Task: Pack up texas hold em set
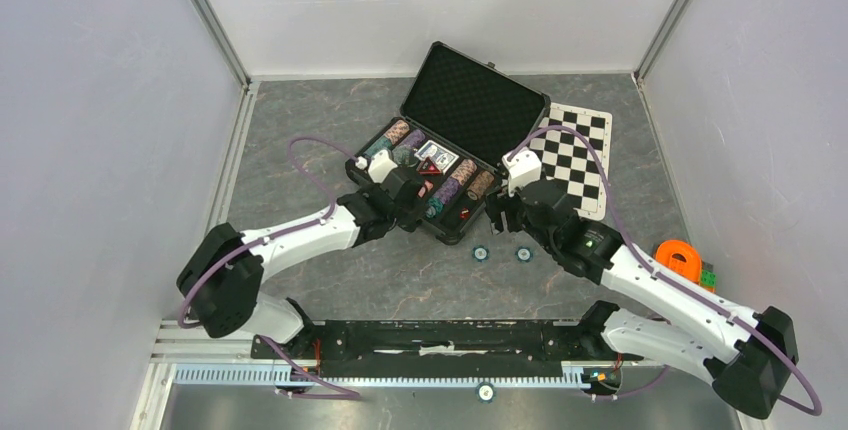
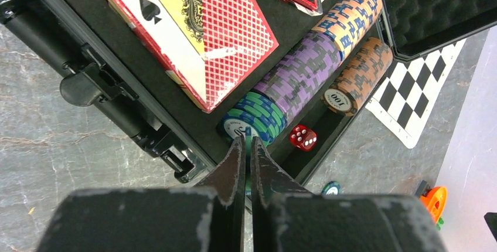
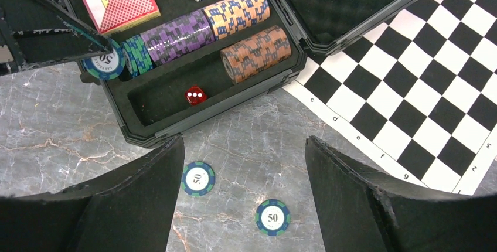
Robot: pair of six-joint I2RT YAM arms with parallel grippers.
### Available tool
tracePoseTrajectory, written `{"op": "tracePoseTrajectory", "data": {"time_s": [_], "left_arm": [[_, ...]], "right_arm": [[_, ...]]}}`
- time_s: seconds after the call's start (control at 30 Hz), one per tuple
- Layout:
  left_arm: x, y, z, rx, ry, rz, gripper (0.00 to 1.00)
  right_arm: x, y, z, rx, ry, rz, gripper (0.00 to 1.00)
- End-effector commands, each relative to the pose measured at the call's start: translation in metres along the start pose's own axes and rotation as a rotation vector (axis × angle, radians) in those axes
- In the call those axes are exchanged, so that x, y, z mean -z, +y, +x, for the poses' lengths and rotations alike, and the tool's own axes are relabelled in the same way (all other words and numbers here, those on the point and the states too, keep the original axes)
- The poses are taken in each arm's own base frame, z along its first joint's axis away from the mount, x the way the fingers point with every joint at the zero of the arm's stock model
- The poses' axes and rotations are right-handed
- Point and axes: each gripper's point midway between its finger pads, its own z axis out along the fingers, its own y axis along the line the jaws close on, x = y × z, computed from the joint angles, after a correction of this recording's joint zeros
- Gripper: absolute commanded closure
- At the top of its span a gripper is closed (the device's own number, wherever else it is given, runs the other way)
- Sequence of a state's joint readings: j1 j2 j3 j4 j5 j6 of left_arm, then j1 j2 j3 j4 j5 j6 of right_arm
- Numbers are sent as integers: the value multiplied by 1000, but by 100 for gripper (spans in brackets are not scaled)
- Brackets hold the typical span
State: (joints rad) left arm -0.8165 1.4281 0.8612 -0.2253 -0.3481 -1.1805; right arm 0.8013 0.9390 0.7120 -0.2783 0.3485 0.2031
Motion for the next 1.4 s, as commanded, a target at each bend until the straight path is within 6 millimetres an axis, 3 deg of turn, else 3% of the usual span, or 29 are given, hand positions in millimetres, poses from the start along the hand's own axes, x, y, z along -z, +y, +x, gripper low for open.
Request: {"op": "tracePoseTrajectory", "data": {"time_s": [0.0,0.17,0.3,0.6,0.73,0.83,0.93,1.03,1.17,1.23,1.37], "left_arm": [[-4,-21,-15,61,-74,27,90],[-7,-20,-15,70,-88,16,74],[-5,-24,-16,56,-95,19,68],[9,-26,-19,28,-105,36,66],[26,-24,-34,-102,-150,56,57],[43,-22,-47,-221,-194,86,57],[59,-26,-51,-351,-185,162,53],[71,-23,-55,-394,-191,210,36],[78,-8,-63,-342,-200,248,6],[81,-3,-65,-313,-194,271,1],[85,6,-64,-326,-190,281,0]], "right_arm": [[4,1,-11,-9,-56,-21,20],[6,0,-8,-13,-60,-26,20],[6,1,-5,-14,-56,-35,20],[5,8,4,18,-16,-77,19],[3,19,28,57,70,-145,19],[2,36,58,82,168,-249,19],[0,36,91,133,345,-231,23],[-3,38,107,177,453,-216,25],[-8,59,111,144,481,-301,28],[-13,62,111,141,502,-299,29],[-23,67,112,147,543,-299,30]]}}
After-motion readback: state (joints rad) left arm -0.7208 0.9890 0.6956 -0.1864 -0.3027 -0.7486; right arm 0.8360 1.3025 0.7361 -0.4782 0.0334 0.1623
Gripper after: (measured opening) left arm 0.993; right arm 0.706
